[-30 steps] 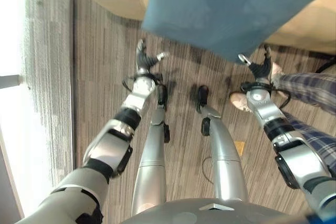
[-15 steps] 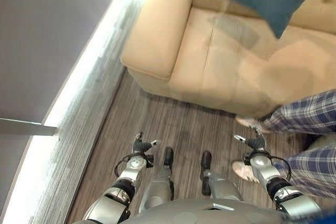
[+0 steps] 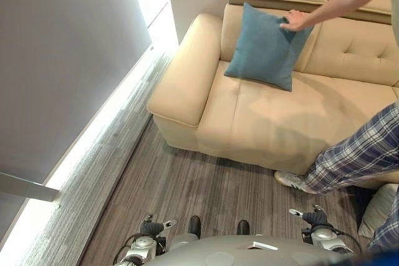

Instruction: Pick up all the scattered cushions and arrange them neatly on the sofa.

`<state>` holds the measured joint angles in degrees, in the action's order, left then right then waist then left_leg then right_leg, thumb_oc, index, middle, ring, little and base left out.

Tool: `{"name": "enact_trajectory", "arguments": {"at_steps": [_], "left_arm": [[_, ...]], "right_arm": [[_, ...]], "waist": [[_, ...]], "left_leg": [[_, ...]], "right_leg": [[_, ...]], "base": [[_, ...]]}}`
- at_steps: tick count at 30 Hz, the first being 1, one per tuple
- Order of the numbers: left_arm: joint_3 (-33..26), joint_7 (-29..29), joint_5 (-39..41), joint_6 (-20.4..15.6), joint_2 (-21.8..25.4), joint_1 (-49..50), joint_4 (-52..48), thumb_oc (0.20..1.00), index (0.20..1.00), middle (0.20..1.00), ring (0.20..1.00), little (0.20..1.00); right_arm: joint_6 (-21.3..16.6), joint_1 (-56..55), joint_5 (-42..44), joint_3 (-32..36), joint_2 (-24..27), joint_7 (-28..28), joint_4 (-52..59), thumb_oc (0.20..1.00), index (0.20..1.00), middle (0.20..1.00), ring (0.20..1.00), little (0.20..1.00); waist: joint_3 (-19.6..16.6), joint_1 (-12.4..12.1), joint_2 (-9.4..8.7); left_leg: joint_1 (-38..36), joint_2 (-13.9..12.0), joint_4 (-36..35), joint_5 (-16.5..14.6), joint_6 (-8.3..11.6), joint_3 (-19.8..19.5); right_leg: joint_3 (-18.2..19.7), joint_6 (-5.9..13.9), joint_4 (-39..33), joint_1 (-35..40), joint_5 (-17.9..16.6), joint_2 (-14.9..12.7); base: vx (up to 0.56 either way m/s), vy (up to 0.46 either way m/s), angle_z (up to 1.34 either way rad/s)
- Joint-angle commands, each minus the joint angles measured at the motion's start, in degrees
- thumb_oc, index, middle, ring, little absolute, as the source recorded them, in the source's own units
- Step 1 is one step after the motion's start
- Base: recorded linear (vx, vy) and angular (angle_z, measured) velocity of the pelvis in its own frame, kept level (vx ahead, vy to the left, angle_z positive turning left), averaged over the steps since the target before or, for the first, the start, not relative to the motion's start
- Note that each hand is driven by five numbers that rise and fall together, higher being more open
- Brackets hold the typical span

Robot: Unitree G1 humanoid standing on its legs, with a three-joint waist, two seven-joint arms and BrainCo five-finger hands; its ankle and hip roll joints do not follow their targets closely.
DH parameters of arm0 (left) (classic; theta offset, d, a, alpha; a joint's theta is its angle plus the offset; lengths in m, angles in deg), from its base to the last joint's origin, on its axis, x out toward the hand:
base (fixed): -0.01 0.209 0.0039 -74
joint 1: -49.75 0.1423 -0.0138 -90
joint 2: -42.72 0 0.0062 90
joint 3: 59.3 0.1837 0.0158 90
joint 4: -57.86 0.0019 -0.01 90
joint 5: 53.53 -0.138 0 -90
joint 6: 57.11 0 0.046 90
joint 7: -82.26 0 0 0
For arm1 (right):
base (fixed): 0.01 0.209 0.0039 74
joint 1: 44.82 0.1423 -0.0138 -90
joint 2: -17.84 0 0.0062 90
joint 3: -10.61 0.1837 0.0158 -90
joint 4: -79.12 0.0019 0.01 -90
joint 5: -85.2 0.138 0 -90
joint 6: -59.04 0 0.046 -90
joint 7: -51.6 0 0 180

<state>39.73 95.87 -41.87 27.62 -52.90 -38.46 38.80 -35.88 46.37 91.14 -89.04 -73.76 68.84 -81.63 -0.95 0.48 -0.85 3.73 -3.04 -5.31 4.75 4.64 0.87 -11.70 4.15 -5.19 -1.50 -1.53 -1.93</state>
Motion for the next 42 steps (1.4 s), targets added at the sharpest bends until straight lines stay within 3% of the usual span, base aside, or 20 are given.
{"name": "enact_trajectory", "arguments": {"at_steps": [1,14,22,24,25,26,28,30,33,34,35,37,38,39,42], "left_arm": [[-0.71,-0.77,-2.36,-0.12,0.01,-4.07,1.26,1.000,1.000,1.000,1.000,1.000],[-1.32,-1.14,-2.98,0.52,0.15,-2.97,2.27,1.000,1.000,1.000,1.000,1.000],[-0.88,-1.30,-2.56,0.76,0.42,-3.59,2.67,1.000,1.000,1.000,1.000,1.000],[-0.28,-1.38,-1.92,0.56,-0.01,-4.63,2.32,1.000,1.000,1.000,1.000,1.000],[-0.07,-1.32,-1.24,0.24,-0.52,-5.19,2.17,1.000,1.000,1.000,1.000,1.000],[-0.21,-1.44,-0.51,0.10,-1.23,-5.36,2.03,1.000,1.000,1.000,1.000,1.000],[0.07,-2.09,-0.55,0.03,-2.02,-5.48,2.00,1.000,1.000,1.000,1.000,1.000],[0.89,-2.27,-2.29,0.28,-1.71,-5.85,2.28,1.000,1.000,1.000,1.000,1.000],[0.88,-2.17,-4.88,0.14,0.02,-6.29,2.07,1.000,1.000,1.000,1.000,1.000],[0.93,-2.10,-5.59,0.16,0.61,-6.41,2.11,1.000,1.000,1.000,1.000,1.000],[0.75,-2.34,-6.28,0.15,1.36,-6.39,2.15,1.000,1.000,1.000,1.000,1.000],[-0.23,-2.28,-6.61,0.48,2.41,-5.77,2.26,1.000,1.000,1.000,1.000,1.000],[-1.01,-2.27,-6.38,0.44,2.54,-5.27,2.39,1.000,1.000,1.000,1.000,1.000],[-1.20,-2.29,-6.47,0.49,2.55,-4.68,2.54,1.000,1.000,1.000,1.000,1.000],[-1.22,-2.16,-6.41,0.42,2.04,-4.46,2.53,1.000,1.000,1.000,1.000,1.000]], "right_arm": [[-0.21,2.87,-0.47,-0.42,-0.06,-0.05,0.17,1.000,1.000,1.000,1.000,1.000],[0.40,2.23,-0.82,-0.38,-0.01,-0.53,-0.52,1.000,1.000,1.000,1.000,1.000],[0.63,2.16,-1.02,-0.23,0.74,-0.38,-2.36,1.000,1.000,1.000,1.000,1.000],[0.82,2.51,-1.10,-0.55,1.54,-0.30,-2.90,1.000,1.000,1.000,1.000,1.000],[0.82,2.95,-1.41,-0.63,1.95,-0.24,-3.08,1.000,1.000,1.000,1.000,1.000],[0.84,3.13,-1.57,-0.50,2.24,-0.20,-3.21,1.000,1.000,1.000,1.000,1.000],[1.29,3.16,-2.23,-0.18,2.80,-0.82,-3.32,1.000,1.000,1.000,1.000,1.000],[2.00,3.31,-2.86,-0.26,2.73,-1.19,-3.56,1.000,1.000,1.000,1.000,1.000],[2.50,3.99,-2.32,0.23,1.76,-1.30,-2.64,1.000,1.000,1.000,1.000,1.000],[2.48,4.08,-2.41,0.28,1.57,-1.24,-2.60,1.000,1.000,1.000,1.000,1.000],[2.17,3.79,-2.78,0.25,1.52,-1.29,-2.74,1.000,1.000,1.000,1.000,1.000],[1.85,2.82,-2.70,0.66,1.46,-1.39,-3.22,1.000,1.000,1.000,1.000,1.000],[1.72,2.44,-2.69,1.02,1.37,-1.35,-3.89,1.000,1.000,1.000,1.000,1.000],[1.90,2.31,-2.86,1.15,1.17,-1.19,-3.86,1.000,1.000,1.000,1.000,1.000],[1.98,2.05,-2.47,1.41,1.04,-0.87,-4.09,1.000,1.000,1.000,1.000,1.000]], "waist": [[2.42,-0.99,-1.97],[2.10,-0.95,-1.76],[3.70,-0.51,-1.66],[5.81,-0.79,-2.90],[6.23,-1.08,-3.42],[6.13,-1.21,-3.59],[5.58,-0.52,-2.67],[5.74,0.05,-2.53],[7.57,-0.01,-2.60],[8.08,-0.40,-2.36],[8.50,-1.39,-1.82],[8.27,-1.97,-1.63],[7.74,-3.06,-1.33],[7.00,-3.88,-1.80],[6.21,-3.81,-2.08]], "left_leg": [[-0.72,0.95,0.31,-2.51,2.46,3.20],[-2.64,0.33,0.31,-2.75,2.46,3.23],[-1.86,-0.88,0.31,-0.52,2.43,1.50],[1.90,0.51,8.47,-3.54,1.52,-0.26],[2.12,2.54,11.46,-6.56,0.60,-3.25],[1.55,4.55,13.00,-8.75,-0.12,-7.26],[-0.40,6.03,11.82,-10.37,-1.20,-10.71],[-1.14,5.71,10.31,-9.97,-1.75,-8.59],[-1.57,5.86,6.29,-8.31,-3.09,-2.79],[-1.38,5.40,6.08,-8.00,-3.28,-1.48],[-0.98,4.78,6.01,-7.80,-3.42,0.38],[-1.21,4.38,5.94,-7.50,-4.10,2.55],[-1.16,3.83,5.69,-7.32,-4.12,5.11],[-0.99,3.58,5.49,-7.07,-3.62,7.18],[-1.56,3.34,5.60,-7.23,-3.25,7.70]], "right_leg": [[-1.56,4.46,0.19,-0.13,-1.75,-2.58],[-1.58,4.11,0.19,2.28,-0.88,-2.22],[-1.42,2.50,0.19,2.32,0.34,-0.51],[-0.59,2.05,0.27,1.65,-0.87,-1.53],[0.59,1.99,0.69,0.44,-1.56,-1.87],[2.05,1.95,0.87,-0.24,-2.15,-1.84],[4.70,2.17,1.38,-1.58,-3.33,-1.67],[6.27,3.04,2.05,-3.47,-4.81,-2.45],[7.87,6.44,5.00,-9.69,-7.82,-4.06],[5.44,6.20,6.58,-10.71,-7.43,-4.71],[-1.52,5.22,8.86,-10.18,-5.01,-6.58],[-5.38,3.90,13.93,-7.77,-1.23,-6.86],[-9.05,3.65,15.47,-5.33,0.90,-7.30],[-11.59,3.85,12.86,-3.22,0.74,-7.61],[-8.78,4.08,8.98,-1.94,0.35,-5.79]], "base": [[0.00,0.000,0.00],[-0.01,-0.009,0.00],[-0.10,-0.094,0.09],[-0.27,-0.025,0.06],[-0.27,0.060,-0.17],[-0.18,0.093,-0.55],[-0.08,0.256,-0.90],[-0.13,0.339,-0.94],[-0.28,0.288,-1.66],[-0.26,0.145,-1.91],[-0.20,0.100,-2.42],[-0.16,0.061,-1.33],[-0.11,-0.043,-0.39],[-0.05,-0.098,-0.68],[0.06,-0.131,-1.17]]}}
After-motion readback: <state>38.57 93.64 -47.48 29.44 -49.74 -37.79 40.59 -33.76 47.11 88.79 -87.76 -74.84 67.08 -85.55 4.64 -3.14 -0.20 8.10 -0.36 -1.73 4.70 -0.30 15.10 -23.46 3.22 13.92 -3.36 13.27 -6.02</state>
